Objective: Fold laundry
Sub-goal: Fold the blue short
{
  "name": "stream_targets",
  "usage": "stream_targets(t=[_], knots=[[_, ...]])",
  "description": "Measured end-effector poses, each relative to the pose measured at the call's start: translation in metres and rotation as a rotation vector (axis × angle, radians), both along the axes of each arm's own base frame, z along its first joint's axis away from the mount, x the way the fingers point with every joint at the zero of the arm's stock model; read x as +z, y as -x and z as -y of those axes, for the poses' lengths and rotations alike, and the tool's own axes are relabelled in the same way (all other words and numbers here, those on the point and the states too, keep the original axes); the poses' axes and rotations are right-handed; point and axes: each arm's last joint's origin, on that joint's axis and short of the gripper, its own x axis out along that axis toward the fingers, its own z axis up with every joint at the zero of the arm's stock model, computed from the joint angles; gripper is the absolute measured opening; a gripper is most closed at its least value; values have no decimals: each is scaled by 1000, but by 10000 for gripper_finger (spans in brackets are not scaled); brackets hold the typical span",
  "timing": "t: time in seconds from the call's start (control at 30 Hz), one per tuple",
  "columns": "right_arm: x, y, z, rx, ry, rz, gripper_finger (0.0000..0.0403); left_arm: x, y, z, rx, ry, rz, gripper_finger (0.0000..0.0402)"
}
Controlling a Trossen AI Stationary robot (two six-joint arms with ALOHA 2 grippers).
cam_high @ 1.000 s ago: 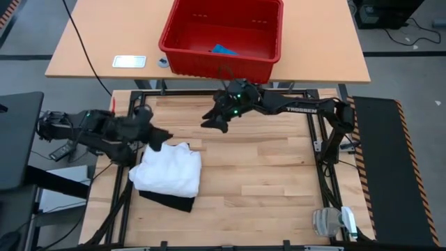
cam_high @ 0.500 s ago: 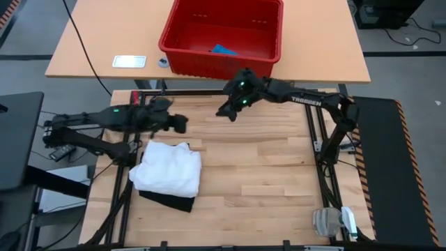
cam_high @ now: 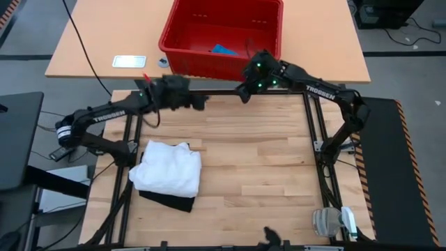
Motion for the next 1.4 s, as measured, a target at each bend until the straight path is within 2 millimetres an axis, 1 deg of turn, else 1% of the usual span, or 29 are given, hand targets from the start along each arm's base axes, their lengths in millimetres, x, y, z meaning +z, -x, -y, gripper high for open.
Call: stream_targets(t=[0.07, 0.13, 0.2, 0.3, 0.37, 0.43, 0.53, 0.6, 0.67, 0.7, 0.77, 0.8, 0.93, 1.07, 1.17, 1.27, 1.4], knots=[[0, 8, 11, -51, 37, -24, 183, 1, 10, -19, 39, -61, -21, 180], [1, 15, 22, -89, 52, -11, 183, 3, 20, -41, 57, -126, -17, 180], [3, 22, 33, -123, 64, 8, 183, 4, 28, -66, 49, -165, 29, 180], [7, 33, 49, -180, 78, 36, 183, -2, 39, -107, 38, -178, 131, 180], [13, 41, 59, -224, 86, 61, 183, -5, 45, -131, 46, -191, 170, 180], [21, 47, 68, -271, 105, 116, 183, -6, 50, -153, 59, -219, 172, 180], [26, 57, 81, -360, 88, 195, 183, 5, 51, -180, 54, -337, 156, 180], [29, 64, 90, -410, 86, 230, 183, 18, 51, -192, 43, -430, 158, 180], [29, 72, 97, -481, 97, 224, 182, 32, 46, -200, 30, -536, 154, 180], [26, 76, 99, -510, 93, 209, 182, 36, 44, -204, 25, -568, 146, 180], [21, 82, 103, -533, 63, 181, 182, 36, 38, -214, 18, -582, 120, 180], [20, 85, 104, -527, 45, 177, 182, 32, 35, -219, 16, -565, 105, 180], [14, 93, 104, -521, 2, 119, 182, 3, 23, -234, -4, -497, 43, 180], [7, 100, 103, -516, -47, 48, 182, -21, 18, -243, -4, -386, 10, 180], [6, 101, 100, -490, -84, 39, 182, -24, 16, -242, -16, -322, 17, 180], [8, 99, 101, -455, -78, 79, 182, -27, 6, -233, -52, -298, -14, 180], [18, 89, 108, -429, 57, 181, 182, -35, -12, -211, -137, -222, -84, 180]])
